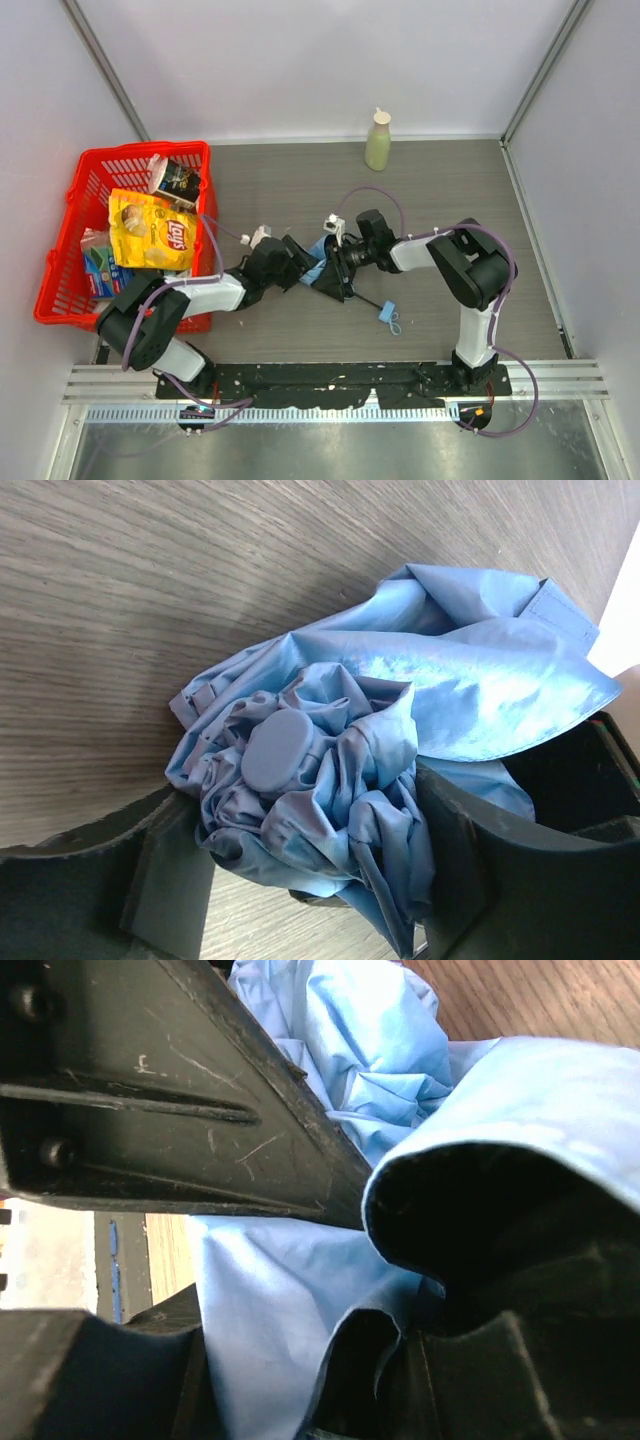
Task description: Put away the umbrella
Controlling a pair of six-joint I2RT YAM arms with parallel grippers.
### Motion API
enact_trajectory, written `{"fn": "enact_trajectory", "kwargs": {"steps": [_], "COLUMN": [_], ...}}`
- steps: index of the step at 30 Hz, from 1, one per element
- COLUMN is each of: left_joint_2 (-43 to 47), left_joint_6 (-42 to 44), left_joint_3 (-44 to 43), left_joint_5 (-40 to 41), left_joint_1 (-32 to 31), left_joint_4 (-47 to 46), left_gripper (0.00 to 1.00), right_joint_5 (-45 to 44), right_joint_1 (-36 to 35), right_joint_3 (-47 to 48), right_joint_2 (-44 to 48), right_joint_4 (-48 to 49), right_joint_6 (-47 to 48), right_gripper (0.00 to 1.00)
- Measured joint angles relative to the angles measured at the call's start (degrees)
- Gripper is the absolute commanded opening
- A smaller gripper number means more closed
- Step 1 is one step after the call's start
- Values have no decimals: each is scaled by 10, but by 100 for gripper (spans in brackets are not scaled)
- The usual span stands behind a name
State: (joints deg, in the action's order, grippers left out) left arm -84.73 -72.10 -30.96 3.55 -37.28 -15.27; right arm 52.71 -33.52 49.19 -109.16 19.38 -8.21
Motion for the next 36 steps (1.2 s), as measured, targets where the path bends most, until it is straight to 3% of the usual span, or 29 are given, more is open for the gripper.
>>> {"fn": "enact_trajectory", "kwargs": {"steps": [4, 6, 7, 10, 13, 14, 16, 17, 22, 30, 36], "left_joint_2": [-28, -42, -46, -56, -60, -60, -61, -61, -62, -57, -49], "left_joint_6": [-14, -33, -43, -80, -83, -85, -90, -93, -114, -131, -143], "left_joint_3": [5, 4, 4, 5, 5, 4, 3, 0, -17, -38, -49], "left_joint_5": [-3, -7, -10, -19, -20, -21, -21, -21, -25, -22, -14], "left_joint_1": [-1, 1, 2, 5, 6, 6, 6, 6, 2, -5, -7], "left_joint_4": [-43, -66, -74, -95, -94, -93, -88, -82, -47, 10, 49], "left_gripper": [32, 5, 1, 0, 0, 0, 0, 0, 0, 0, 0], "right_joint_5": [20, 19, 18, 17, 7, -2, -43, -56, -218, -577, -750], "right_joint_1": [9, 12, 14, 20, 19, 18, 12, 7, -31, -165, -272], "right_joint_3": [10, 10, 10, 10, 10, 10, 10, 10, 10, 23, 70], "right_joint_2": [-17, -19, -19, -18, -14, -11, 6, 11, 96, 243, 247], "right_joint_4": [-1, -2, -3, -7, -13, -19, -44, -52, -151, -373, -451], "right_joint_6": [-13, -21, -26, -43, -51, -54, -68, -72, -161, -348, -419], "right_gripper": [1, 1, 1, 2, 32, 37, 67, 70, 75, 80, 81]}}
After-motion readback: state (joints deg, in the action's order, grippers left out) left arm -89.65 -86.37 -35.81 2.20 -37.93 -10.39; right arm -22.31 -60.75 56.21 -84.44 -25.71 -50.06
